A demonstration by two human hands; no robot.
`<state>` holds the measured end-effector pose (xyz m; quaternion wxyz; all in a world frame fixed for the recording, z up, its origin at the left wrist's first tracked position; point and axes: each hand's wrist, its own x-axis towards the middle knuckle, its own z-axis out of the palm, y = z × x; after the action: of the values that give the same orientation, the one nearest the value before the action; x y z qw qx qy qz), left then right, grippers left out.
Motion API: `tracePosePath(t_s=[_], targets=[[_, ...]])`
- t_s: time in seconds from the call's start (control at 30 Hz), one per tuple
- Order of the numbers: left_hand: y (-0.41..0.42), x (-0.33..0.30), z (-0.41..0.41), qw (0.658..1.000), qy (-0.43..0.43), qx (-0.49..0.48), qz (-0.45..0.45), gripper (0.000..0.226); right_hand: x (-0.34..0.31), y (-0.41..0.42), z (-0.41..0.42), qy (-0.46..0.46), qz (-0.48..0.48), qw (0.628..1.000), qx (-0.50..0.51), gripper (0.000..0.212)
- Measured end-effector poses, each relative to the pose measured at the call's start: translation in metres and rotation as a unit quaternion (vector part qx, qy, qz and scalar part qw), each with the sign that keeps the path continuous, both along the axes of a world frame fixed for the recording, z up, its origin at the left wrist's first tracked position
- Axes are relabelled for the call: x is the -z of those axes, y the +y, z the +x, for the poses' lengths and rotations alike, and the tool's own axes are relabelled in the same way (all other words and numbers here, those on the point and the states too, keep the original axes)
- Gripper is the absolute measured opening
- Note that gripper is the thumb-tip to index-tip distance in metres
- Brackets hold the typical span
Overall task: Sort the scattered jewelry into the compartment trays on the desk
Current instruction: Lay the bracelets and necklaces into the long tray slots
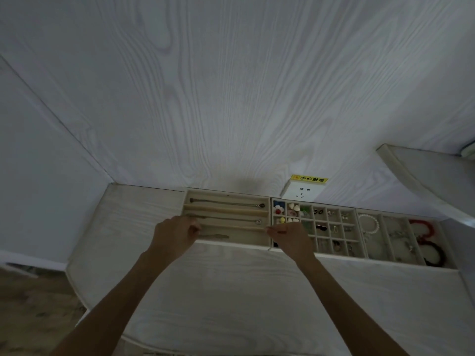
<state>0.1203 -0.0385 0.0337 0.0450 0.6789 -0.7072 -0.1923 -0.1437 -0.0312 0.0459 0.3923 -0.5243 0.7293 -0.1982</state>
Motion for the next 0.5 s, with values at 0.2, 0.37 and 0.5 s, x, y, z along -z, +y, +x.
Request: tracePosePath(t_s=[0.2, 0.37, 0.5], targets=[[-0.004, 0.002, 0.008, 0.999, -0.048, -0.009, -0.007, 0.019, 0.015, -0.002, 0.004, 0.082, 0.031, 0.994, -0.059, 0.047], [-0.012, -0.001, 0.011, 0.99, -0.131, -0.03, 0.035, 0.019, 0.017, -0.003, 0.005, 0.098, 0.046, 0.993, -0.046, 0.029], [-0.016, -0.004, 0.011, 0.983, -0.174, -0.023, 0.043, 0.023, 0.012, -0.005, 0.012, 0.17, 0.067, 0.981, -0.06, 0.029]])
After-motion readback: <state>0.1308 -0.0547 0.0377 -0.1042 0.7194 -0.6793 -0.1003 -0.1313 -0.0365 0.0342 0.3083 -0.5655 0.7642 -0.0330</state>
